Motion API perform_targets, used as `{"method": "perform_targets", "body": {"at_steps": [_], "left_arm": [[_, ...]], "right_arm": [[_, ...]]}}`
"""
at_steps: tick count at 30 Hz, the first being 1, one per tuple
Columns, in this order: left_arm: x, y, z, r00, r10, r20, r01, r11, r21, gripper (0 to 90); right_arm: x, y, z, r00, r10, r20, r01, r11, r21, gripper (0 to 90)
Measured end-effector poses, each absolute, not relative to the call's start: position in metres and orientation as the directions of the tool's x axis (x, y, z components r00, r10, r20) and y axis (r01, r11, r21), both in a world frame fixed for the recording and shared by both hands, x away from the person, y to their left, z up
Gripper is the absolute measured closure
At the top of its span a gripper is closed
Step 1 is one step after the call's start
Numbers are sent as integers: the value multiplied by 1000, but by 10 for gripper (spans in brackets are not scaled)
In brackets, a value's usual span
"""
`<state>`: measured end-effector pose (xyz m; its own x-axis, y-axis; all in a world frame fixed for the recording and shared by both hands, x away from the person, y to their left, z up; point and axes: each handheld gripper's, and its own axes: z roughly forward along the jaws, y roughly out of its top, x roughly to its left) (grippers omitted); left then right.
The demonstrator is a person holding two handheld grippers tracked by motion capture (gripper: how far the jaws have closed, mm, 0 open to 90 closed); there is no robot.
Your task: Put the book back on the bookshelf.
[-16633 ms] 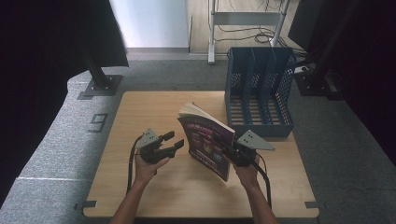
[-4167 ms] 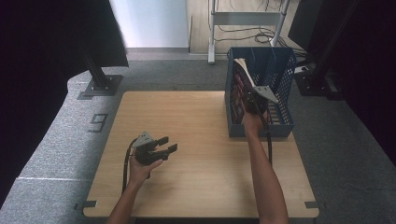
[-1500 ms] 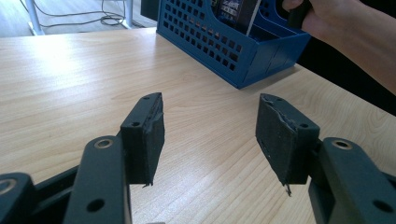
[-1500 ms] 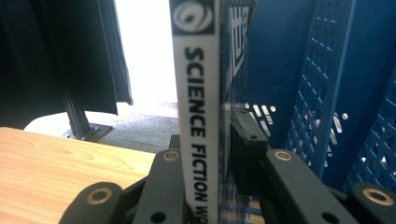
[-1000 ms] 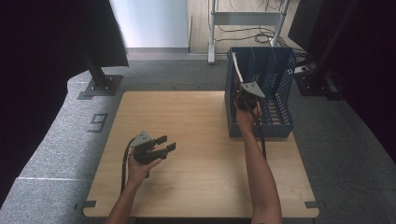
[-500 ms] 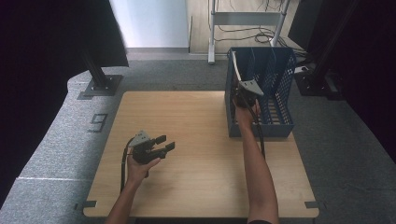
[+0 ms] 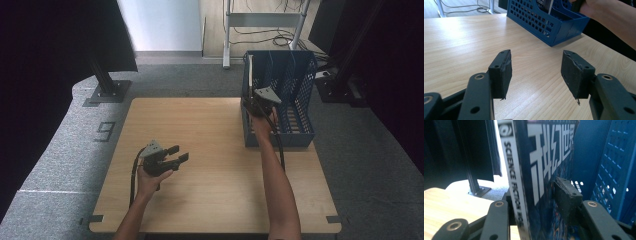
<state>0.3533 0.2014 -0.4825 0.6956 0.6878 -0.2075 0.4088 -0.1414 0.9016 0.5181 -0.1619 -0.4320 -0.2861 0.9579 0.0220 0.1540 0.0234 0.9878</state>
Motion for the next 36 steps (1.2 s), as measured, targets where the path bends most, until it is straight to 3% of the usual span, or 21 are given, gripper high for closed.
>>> {"method": "perform_targets", "body": {"at_steps": [36], "left_arm": [[354, 200, -484, 697, 689, -201, 412, -155, 898, 422]], "right_arm": [[485, -172, -431, -323, 946, 20, 166, 36, 985, 449]]}}
